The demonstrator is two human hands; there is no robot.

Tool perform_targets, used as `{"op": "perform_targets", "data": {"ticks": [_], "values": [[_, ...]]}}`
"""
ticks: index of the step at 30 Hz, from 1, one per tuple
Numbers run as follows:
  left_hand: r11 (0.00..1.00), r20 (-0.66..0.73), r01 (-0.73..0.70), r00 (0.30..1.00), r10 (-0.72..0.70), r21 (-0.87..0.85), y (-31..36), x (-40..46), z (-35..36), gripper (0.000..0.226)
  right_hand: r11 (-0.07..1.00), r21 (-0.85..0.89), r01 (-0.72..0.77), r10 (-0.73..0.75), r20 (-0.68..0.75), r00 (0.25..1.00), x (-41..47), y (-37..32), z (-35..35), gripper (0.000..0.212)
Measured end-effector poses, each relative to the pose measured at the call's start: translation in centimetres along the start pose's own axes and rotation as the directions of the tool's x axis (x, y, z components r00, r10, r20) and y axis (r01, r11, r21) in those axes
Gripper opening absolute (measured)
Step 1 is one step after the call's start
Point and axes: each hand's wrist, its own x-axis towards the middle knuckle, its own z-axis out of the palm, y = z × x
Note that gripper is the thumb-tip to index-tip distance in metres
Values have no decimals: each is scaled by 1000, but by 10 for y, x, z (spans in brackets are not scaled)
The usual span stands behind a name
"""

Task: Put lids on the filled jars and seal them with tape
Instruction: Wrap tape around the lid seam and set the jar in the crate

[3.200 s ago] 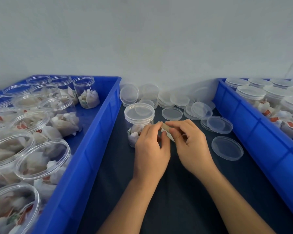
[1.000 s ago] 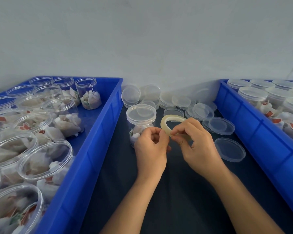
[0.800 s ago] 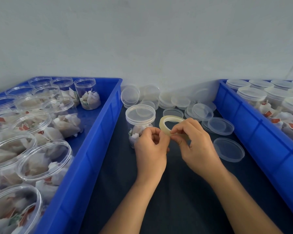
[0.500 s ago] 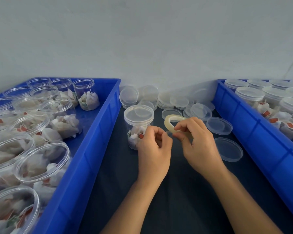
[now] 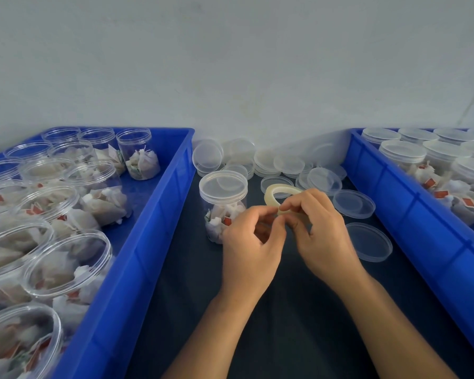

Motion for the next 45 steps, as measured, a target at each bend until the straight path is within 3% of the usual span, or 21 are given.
{"op": "perform_targets", "data": {"ticks": [9, 13, 21, 28, 34, 45], "values": [[998, -10, -24, 1000, 24, 65, -2, 1, -4, 16, 1000, -7, 25, -25, -5, 1000, 0, 4, 0, 10], [998, 14, 58, 998, -57, -34, 3, 1, -5, 10, 999, 25, 22, -22, -8, 1000, 1, 3, -1, 10], [1000, -2, 5, 1000, -5, 23, 1, 3, -5, 9, 997, 66, -33, 30, 49, 998, 1, 3, -2, 8], [987, 73, 124, 990, -117, -99, 1, 2, -8, 16, 993, 96, -72, 66, 57, 996, 1, 5, -5, 13], [995, 77, 89, 993, -85, -45, -1, 5, -9, 21, 982, 153, -114, 104, 72, 992, 2, 7, -4, 18], [996, -31, -12, 999, 15, 83, -1, 6, -9, 3, 964, 193, -181, 154, 149, 977, 1, 1, -2, 15]]}}
